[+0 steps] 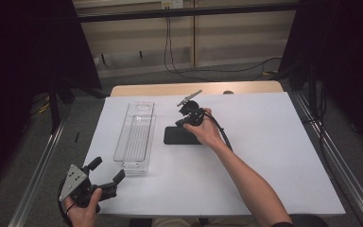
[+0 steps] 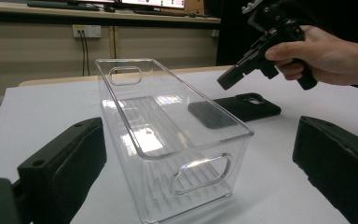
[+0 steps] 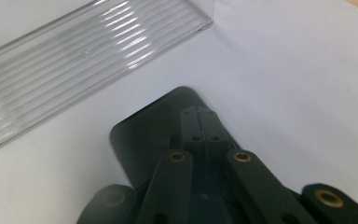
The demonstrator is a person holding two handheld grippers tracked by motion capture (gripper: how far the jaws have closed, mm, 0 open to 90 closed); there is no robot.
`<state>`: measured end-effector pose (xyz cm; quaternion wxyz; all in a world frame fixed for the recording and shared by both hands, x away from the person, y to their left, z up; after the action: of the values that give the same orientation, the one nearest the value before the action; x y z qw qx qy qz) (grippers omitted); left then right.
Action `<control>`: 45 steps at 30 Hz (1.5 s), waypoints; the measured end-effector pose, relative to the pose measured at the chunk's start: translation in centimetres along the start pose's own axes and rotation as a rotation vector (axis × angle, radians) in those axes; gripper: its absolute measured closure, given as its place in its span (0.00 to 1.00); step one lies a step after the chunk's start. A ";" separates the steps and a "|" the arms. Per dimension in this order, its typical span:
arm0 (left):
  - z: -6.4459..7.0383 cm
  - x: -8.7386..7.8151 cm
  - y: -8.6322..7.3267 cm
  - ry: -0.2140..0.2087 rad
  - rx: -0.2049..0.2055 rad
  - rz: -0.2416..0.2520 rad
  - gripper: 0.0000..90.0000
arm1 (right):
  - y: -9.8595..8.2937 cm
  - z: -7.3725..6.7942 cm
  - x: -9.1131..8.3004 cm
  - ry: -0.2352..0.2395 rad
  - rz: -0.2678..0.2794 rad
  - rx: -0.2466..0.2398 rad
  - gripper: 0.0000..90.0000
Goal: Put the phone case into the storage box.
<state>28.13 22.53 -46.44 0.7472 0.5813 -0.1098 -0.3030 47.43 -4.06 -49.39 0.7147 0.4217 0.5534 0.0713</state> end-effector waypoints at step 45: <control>-0.2 -0.1 0.0 0.017 -0.008 0.005 0.03 | 0.8 -1.1 5.7 0.023 -0.076 -0.011 1.00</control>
<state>28.15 22.81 -46.44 0.7512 0.5806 -0.1037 -0.2964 48.96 0.22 -53.10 0.7126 0.3956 0.5770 0.0519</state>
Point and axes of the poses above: each handheld gripper's, and its own axes: x roughly forward along the jaws, y roughly out of its top, z roughly to its right, the point moved 7 cm from there along x, roughly forward along the jaws, and after that the axes turned 13 degrees about -x, right-handed, at the moved point
